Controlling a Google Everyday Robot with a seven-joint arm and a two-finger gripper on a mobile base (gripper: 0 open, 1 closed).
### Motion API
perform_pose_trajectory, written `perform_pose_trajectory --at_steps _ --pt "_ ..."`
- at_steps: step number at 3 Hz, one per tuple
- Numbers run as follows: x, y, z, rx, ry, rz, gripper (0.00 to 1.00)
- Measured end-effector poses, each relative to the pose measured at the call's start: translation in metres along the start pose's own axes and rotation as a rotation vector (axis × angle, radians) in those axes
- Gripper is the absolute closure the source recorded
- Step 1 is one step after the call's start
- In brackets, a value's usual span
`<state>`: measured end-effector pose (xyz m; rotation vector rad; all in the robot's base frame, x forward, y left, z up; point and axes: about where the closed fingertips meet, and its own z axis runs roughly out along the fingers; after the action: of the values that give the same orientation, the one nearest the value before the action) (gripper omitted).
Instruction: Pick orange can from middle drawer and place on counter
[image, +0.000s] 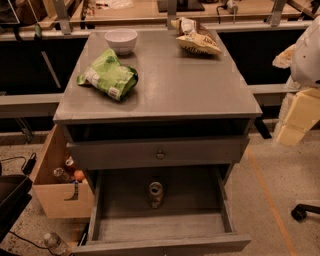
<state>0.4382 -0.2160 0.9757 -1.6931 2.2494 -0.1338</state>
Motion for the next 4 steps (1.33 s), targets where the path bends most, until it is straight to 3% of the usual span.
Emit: perform_pose_trajectory --at_steps 1,2,3,4 --pt "0.0 0.0 0.0 0.0 0.0 0.0 0.0" --pt "0.002 0.005 0.013 0.01 -0.074 0.009 0.0" --pt "0.009 0.056 0.1 -0.078 -0.287 0.001 0.0" --pt "-0.004 0.103 0.191 -0.171 -0.52 0.046 0.0"
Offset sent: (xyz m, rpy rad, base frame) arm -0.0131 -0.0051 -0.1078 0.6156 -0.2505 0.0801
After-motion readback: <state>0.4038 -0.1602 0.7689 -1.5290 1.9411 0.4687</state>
